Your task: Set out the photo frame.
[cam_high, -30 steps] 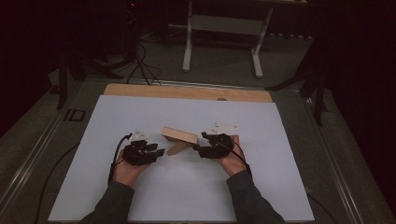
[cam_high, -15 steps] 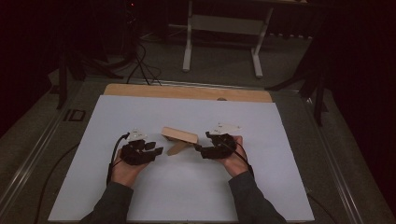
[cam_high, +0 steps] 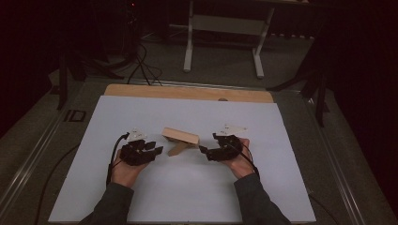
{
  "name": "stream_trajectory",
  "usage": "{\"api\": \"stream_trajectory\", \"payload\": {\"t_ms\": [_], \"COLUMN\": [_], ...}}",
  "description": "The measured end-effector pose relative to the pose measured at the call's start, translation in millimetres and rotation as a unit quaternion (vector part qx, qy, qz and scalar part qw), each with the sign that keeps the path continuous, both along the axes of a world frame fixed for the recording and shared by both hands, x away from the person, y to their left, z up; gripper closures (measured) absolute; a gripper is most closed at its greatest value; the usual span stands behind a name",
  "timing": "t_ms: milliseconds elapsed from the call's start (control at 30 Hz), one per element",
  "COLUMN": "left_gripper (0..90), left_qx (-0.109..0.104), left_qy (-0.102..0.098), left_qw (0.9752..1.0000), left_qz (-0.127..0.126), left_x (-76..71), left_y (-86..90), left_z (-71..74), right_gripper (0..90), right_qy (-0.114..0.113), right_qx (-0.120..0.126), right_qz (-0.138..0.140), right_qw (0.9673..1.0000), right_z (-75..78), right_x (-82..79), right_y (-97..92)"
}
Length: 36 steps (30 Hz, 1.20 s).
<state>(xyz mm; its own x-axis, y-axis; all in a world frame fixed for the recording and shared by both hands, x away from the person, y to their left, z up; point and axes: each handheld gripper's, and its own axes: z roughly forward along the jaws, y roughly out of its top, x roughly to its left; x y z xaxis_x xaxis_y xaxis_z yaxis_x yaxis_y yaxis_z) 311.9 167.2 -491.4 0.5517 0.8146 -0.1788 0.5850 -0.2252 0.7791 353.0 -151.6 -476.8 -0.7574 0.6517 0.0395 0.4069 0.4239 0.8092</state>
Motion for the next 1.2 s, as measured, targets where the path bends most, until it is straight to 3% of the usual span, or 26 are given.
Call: {"api": "stream_trajectory", "payload": {"t_ms": [167,267,500,700,867,900,1200], "left_gripper": [60.1,60.5,62.4,66.9,68.3,69.5,74.4], "left_qx": [-0.002,-0.001,0.000,0.000,-0.003,-0.004,0.006], "left_qy": [0.002,0.000,-0.007,-0.006,-0.006,-0.008,-0.011], "left_qw": [1.0000,1.0000,1.0000,1.0000,0.9999,0.9999,0.9996], "left_qz": [-0.001,-0.001,-0.004,-0.003,-0.008,-0.012,-0.025], "left_x": [0.3,-0.1,-0.1,1.5,3.0,3.7,7.7], "left_y": [-1.1,-1.6,-4.5,-8.7,-11.8,-14.2,-25.4], "left_z": [1.9,3.7,9.4,8.9,8.9,9.6,10.4], "right_gripper": [18.9,12.6,14.7,33.4,39.3,46.8,63.7], "right_qy": [-0.007,0.001,-0.003,-0.004,-0.006,-0.006,-0.001], "right_qx": [-0.011,-0.020,-0.038,-0.030,-0.026,-0.018,0.008], "right_qz": [-0.004,0.001,-0.019,-0.036,-0.041,-0.048,-0.058], "right_qw": [0.9999,0.9998,0.9991,0.9989,0.9988,0.9987,0.9983], "right_z": [-0.8,-3.7,-9.5,-13.0,-14.3,-15.4,-18.4], "right_x": [0.9,3.3,7.3,15.7,18.4,21.4,28.6], "right_y": [-1.9,-1.4,0.6,-1.4,-1.3,-1.5,-1.3]}}
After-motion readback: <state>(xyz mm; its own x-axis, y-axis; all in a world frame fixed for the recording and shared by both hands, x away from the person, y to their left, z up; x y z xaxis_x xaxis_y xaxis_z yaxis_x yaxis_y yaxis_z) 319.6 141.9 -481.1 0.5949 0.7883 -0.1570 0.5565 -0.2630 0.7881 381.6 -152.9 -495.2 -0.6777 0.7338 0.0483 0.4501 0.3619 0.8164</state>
